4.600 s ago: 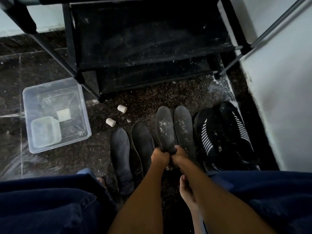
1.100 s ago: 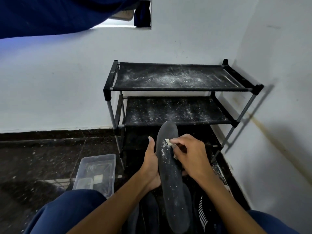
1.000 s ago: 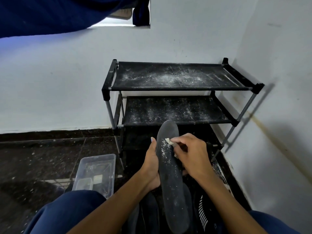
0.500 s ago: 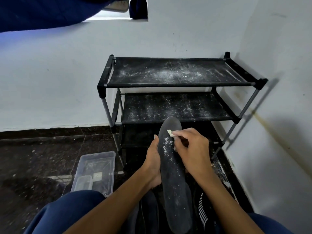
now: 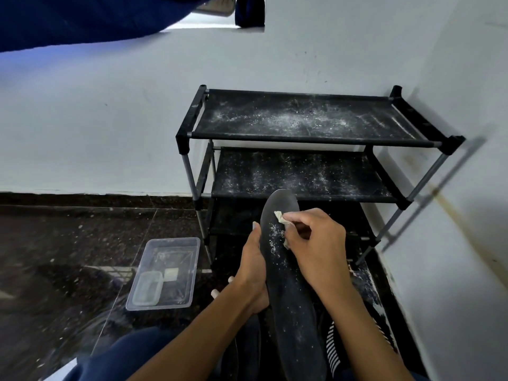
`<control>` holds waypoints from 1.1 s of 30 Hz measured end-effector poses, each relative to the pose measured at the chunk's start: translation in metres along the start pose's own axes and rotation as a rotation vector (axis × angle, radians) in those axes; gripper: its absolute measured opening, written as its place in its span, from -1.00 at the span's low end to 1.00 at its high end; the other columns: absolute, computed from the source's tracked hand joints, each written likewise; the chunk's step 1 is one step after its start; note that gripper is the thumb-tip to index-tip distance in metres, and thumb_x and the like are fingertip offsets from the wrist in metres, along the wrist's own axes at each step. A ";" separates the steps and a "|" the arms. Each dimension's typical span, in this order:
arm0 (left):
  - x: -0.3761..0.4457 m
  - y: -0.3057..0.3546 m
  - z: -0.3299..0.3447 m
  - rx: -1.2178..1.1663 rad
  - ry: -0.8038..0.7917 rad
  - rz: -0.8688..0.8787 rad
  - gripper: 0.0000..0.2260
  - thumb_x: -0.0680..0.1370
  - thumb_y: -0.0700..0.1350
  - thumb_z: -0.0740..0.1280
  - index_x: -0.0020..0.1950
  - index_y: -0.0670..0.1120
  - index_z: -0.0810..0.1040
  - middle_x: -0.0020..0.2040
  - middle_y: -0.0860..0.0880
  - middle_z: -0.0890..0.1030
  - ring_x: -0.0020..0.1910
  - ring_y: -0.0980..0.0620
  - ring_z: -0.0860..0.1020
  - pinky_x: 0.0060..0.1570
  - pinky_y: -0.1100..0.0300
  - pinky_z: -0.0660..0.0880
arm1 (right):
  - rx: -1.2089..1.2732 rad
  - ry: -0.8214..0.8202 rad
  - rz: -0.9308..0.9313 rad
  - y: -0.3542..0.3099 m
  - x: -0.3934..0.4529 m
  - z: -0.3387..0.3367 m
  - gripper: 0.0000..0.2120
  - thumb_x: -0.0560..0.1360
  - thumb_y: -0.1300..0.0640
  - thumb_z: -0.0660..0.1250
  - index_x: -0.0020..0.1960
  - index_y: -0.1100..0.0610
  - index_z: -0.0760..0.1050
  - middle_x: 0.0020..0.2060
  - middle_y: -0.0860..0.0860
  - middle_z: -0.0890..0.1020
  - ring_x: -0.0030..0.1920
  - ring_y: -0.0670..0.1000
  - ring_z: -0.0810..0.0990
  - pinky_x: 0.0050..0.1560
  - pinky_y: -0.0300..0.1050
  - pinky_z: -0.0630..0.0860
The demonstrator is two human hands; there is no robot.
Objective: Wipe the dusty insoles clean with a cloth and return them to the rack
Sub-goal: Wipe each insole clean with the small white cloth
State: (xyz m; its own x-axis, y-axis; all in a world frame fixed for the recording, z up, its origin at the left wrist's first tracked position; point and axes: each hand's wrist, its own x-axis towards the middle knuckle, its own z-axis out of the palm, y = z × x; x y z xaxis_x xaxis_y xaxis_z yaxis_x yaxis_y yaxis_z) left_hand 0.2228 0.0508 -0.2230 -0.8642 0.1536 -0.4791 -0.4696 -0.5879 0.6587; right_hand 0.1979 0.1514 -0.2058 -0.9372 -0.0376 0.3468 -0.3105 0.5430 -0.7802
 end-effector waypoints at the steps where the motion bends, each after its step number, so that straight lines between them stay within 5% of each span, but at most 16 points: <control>1: -0.001 0.000 0.001 0.002 -0.001 0.006 -0.34 0.59 0.27 -0.09 0.03 -0.14 0.65 -0.09 -0.17 0.69 -0.18 -0.04 0.67 -0.14 0.09 0.56 | -0.006 0.007 -0.011 -0.001 -0.001 -0.001 -0.84 0.49 0.25 0.35 0.04 0.12 0.63 -0.12 -0.09 0.60 -0.22 -0.17 0.60 -0.15 -0.34 0.55; 18: 0.010 -0.003 -0.005 0.083 -0.091 -0.024 -0.39 0.62 0.22 -0.10 0.00 -0.15 0.61 -0.25 -0.11 0.66 -0.29 0.00 0.64 -0.28 0.15 0.56 | -0.171 0.147 -0.089 0.012 -0.009 -0.004 -0.85 0.46 0.28 0.37 0.01 0.17 0.64 -0.13 -0.03 0.63 -0.21 -0.22 0.54 -0.09 -0.59 0.37; 24: 0.008 0.004 -0.009 0.046 -0.120 -0.031 -0.37 0.61 0.25 -0.10 0.01 -0.17 0.61 -0.19 -0.16 0.67 -0.21 -0.04 0.65 -0.19 0.10 0.58 | -0.117 0.017 -0.222 0.008 -0.009 0.006 -0.86 0.43 0.31 0.40 -0.03 0.18 0.65 -0.15 -0.01 0.65 -0.19 -0.16 0.60 -0.08 -0.41 0.51; 29: 0.001 0.002 -0.016 0.127 -0.230 -0.115 -0.26 0.57 0.31 -0.17 0.06 -0.23 0.59 -0.16 -0.25 0.65 -0.24 -0.15 0.63 -0.08 -0.08 0.56 | -0.232 0.216 -0.130 0.014 -0.003 -0.003 -0.86 0.46 0.31 0.38 0.00 0.23 0.63 -0.13 0.04 0.62 -0.17 -0.08 0.59 -0.06 -0.54 0.39; 33: 0.001 0.002 -0.023 0.099 -0.217 -0.104 -0.32 0.59 0.29 -0.14 0.05 -0.18 0.59 -0.11 -0.23 0.67 -0.19 -0.16 0.64 -0.02 -0.15 0.52 | -0.180 0.038 -0.231 0.011 -0.010 0.010 -0.86 0.43 0.32 0.40 -0.02 0.21 0.65 -0.13 0.01 0.64 -0.16 -0.12 0.60 -0.04 -0.41 0.49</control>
State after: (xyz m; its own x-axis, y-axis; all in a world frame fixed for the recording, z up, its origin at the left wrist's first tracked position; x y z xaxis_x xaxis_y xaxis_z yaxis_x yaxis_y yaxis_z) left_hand 0.2249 0.0313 -0.2354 -0.8237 0.3824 -0.4186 -0.5643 -0.4811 0.6709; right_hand 0.2025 0.1489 -0.2231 -0.8372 -0.1483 0.5265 -0.4789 0.6638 -0.5745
